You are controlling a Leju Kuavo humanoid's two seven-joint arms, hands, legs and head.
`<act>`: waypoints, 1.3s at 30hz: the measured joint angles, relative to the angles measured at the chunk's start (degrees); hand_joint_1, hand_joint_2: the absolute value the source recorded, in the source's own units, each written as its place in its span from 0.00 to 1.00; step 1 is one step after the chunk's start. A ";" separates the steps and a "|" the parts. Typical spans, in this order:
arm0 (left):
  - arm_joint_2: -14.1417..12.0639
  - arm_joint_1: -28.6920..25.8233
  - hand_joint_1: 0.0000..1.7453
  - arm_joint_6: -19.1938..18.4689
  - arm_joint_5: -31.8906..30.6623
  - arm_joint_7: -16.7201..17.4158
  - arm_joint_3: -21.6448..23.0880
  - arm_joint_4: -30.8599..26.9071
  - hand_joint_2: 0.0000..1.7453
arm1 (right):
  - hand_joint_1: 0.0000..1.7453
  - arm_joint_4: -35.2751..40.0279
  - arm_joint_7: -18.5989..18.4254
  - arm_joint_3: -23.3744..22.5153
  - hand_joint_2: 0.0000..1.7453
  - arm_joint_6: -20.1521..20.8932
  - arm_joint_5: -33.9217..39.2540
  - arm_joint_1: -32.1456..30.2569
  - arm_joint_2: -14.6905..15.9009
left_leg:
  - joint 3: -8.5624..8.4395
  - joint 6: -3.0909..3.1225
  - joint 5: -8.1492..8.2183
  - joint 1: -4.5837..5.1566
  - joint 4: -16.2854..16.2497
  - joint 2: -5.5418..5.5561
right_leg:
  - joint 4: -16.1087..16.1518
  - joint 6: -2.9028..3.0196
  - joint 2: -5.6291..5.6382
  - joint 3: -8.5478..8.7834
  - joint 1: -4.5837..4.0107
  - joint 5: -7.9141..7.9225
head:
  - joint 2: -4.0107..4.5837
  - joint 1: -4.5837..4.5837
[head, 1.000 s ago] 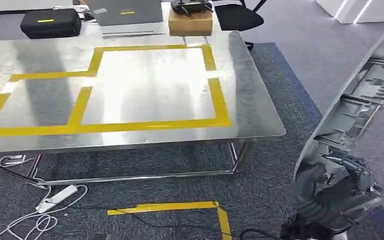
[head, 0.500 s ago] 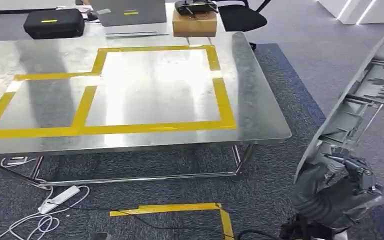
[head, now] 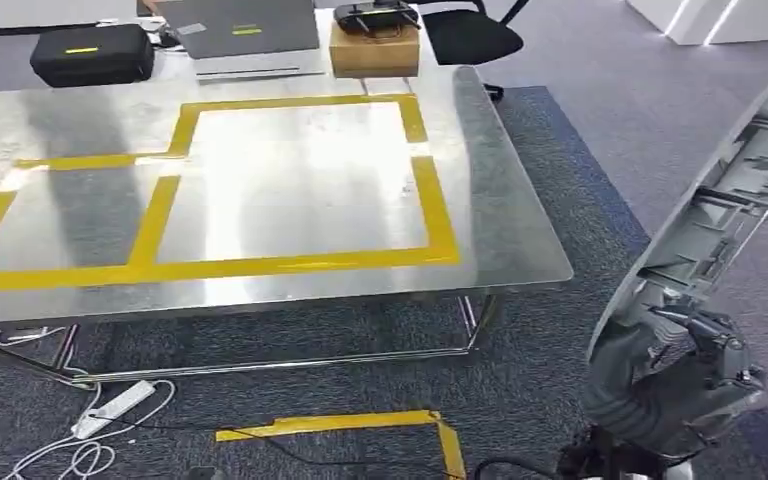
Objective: Take the parts from the cabinet and place them on the table.
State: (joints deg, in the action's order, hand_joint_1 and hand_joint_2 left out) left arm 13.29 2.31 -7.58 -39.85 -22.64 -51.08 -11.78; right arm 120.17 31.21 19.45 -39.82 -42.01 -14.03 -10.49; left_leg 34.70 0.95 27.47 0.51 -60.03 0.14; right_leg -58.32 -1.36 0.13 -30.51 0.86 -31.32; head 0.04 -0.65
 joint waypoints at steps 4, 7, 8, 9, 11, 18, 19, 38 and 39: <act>0.18 -0.14 0.00 0.48 -0.11 0.02 -0.09 0.00 1.00 | 1.00 0.02 -0.15 0.02 1.00 0.00 -0.11 0.01 -0.02 | -0.97 1.04 -0.32 -0.51 1.55 0.03 | -1.95 -1.06 -0.18 -0.86 0.05 -1.93 | 0.00 0.22; 0.26 -0.01 0.00 0.63 -0.22 0.02 -0.18 0.00 1.00 | 1.00 0.02 -0.15 -0.02 1.00 0.00 -0.24 0.02 -0.02 | -1.01 1.39 -0.12 -0.41 1.54 0.00 | -14.84 -1.46 -0.18 -7.84 0.09 -7.04 | 0.00 0.28; 0.24 -0.02 0.00 0.70 -0.26 0.02 -0.31 0.00 1.00 | 1.00 0.00 -0.17 -0.04 1.00 0.00 -0.24 -0.02 -0.02 | -1.08 1.43 -0.06 -0.39 1.53 0.00 | -17.00 -1.54 -0.18 -9.38 0.09 -7.00 | 0.00 0.33; 0.24 -0.05 0.00 0.72 -0.26 0.02 -0.42 0.00 1.00 | 1.00 -0.02 -0.24 -0.04 1.00 0.00 -0.22 -0.08 -0.02 | -1.24 1.42 0.02 -0.39 1.53 0.01 | -16.15 -1.55 -0.19 -9.37 0.12 -5.44 | 0.00 0.24; 0.31 -0.04 0.00 0.85 -0.28 0.07 -0.52 0.00 1.00 | 1.00 -0.02 -0.35 -0.04 1.00 0.00 -0.22 -0.05 -0.02 | -1.66 1.19 0.26 -0.41 1.49 0.14 | -8.50 -1.45 -0.22 -6.24 0.19 -0.08 | 0.00 0.33; 0.28 0.04 0.00 1.31 -0.28 0.31 -0.68 0.00 1.00 | 1.00 0.00 -0.50 -0.02 1.00 0.00 -0.26 -0.03 -0.04 | -1.46 -0.53 0.97 -0.14 0.87 0.16 | 0.21 0.51 -0.14 -2.03 0.36 2.31 | 0.00 0.15; 0.28 0.03 0.00 1.31 -0.28 0.31 -0.68 0.00 1.00 | 1.00 0.00 -0.50 -0.02 1.00 0.00 -0.26 0.02 -0.04 | -1.06 -0.99 2.12 -0.18 -0.55 0.10 | 0.21 0.75 -0.18 -1.94 0.39 2.24 | 0.00 -0.13; 0.28 0.10 0.00 1.31 -0.63 0.48 -0.77 0.00 1.00 | 1.00 0.00 1.55 -0.07 1.00 0.00 -0.52 0.34 -0.66 | -1.74 1.18 0.22 -0.43 1.77 -0.06 | -15.21 -1.33 -0.20 -9.32 0.20 -5.87 | 0.00 0.46; 0.26 0.07 0.00 1.31 -0.66 0.50 -0.79 0.00 1.00 | 1.00 0.00 1.62 -0.07 1.00 0.00 -0.50 0.24 -0.66 | -1.77 1.22 0.24 -0.30 1.74 -0.05 | -16.91 -1.32 -0.20 -10.24 0.20 -5.84 | 0.00 0.46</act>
State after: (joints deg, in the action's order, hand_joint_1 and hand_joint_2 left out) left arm 13.55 2.38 -6.27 -40.50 -22.14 -51.87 -11.78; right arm 120.17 32.83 19.39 -39.82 -42.51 -13.79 -11.15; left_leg 32.92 2.17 27.71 0.21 -58.29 0.09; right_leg -75.22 -2.68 -0.07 -40.74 1.06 -37.16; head 0.04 -0.20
